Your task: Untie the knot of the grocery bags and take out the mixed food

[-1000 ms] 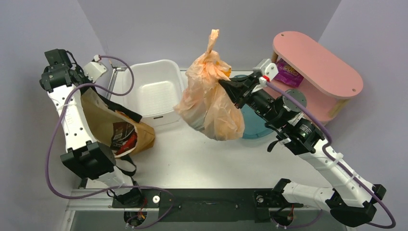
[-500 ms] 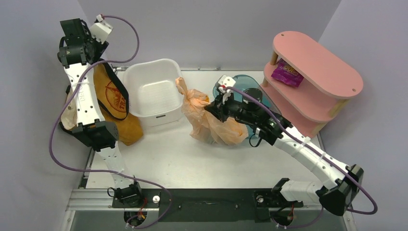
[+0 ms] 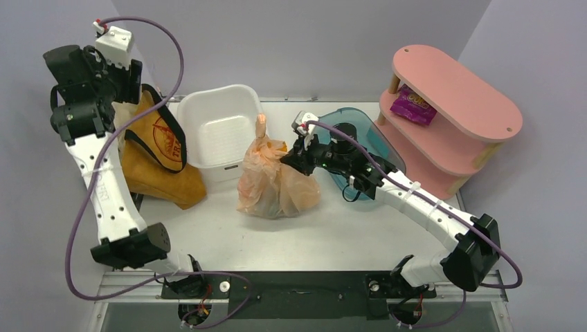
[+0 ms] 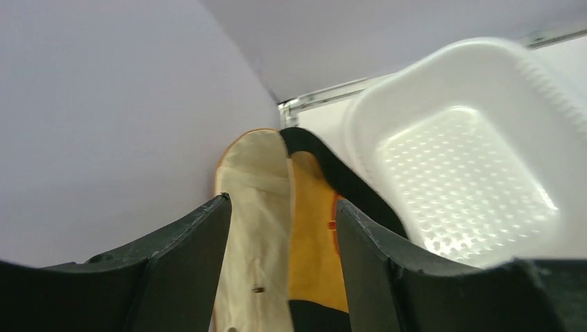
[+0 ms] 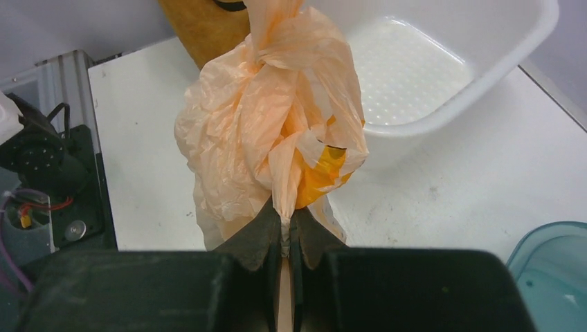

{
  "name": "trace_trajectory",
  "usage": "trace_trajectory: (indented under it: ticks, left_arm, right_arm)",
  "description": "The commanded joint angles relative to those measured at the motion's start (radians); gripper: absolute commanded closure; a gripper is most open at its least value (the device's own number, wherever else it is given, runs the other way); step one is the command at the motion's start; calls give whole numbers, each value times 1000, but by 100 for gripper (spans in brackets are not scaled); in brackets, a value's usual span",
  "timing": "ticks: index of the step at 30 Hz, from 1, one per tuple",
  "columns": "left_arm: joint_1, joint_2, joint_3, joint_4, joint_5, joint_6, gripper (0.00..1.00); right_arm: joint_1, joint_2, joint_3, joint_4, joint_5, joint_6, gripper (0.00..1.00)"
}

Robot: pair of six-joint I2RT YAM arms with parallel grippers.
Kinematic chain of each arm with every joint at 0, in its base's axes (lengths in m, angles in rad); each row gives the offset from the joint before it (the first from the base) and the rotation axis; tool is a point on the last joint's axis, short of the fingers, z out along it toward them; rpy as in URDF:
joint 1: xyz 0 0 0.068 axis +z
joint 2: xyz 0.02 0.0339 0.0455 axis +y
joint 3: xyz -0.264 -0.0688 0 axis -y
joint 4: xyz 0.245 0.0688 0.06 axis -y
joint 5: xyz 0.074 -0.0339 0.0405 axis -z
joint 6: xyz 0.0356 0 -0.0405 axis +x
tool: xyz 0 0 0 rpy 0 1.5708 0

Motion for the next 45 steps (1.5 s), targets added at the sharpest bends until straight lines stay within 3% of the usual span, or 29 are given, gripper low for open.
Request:
trace_trajectory:
  ticks: [1, 4, 8, 11, 13, 15, 18, 23, 27, 33, 37, 42, 45]
  left_arm:
    - [-11, -213, -275, 220, 374, -88, 45]
    - [-73, -347, -471, 269, 527, -65, 44]
    - [-239, -492, -826, 382, 678, -74, 46]
    - [-436, -605, -1089, 493, 591, -104, 45]
    - [-521, -644, -1184, 532, 535, -130, 45]
    - [-560, -665, -1244, 551, 518, -151, 45]
    - [-579, -675, -1301, 579, 521, -151, 46]
    - [-619, -644, -1321, 595, 538, -153, 47]
    - [-627, -645, -1376, 724, 513, -336, 47]
    - [-623, -709, -1429, 809, 431, -448, 46]
    - [-621, -762, -1471, 789, 474, -478, 47]
    - [-637, -828, -1544, 804, 522, -391, 46]
    - [-640, -809, -1565, 837, 527, -359, 46]
  right_arm:
    - [3, -76, -21, -47, -119, -202, 100]
    - [11, -83, -136, -212, -107, -462, 100]
    - [3, -27, -252, -280, -52, -648, 99]
    - [-4, -30, -263, -311, -43, -676, 61]
    - [-10, -74, -267, -314, -34, -658, 47]
    - [-21, -132, -270, -315, -32, -617, 41]
    - [-29, -239, -279, -313, -26, -565, 40]
    - [-34, -334, -302, -264, 18, -510, 49]
    - [-32, -365, -298, -173, 17, -479, 49]
    - [49, -267, -263, -108, 5, -465, 52]
    - [106, -179, -251, -55, 9, -472, 50]
    - [116, -87, -228, -23, 15, -477, 44]
    - [111, -35, -237, -21, 38, -504, 49]
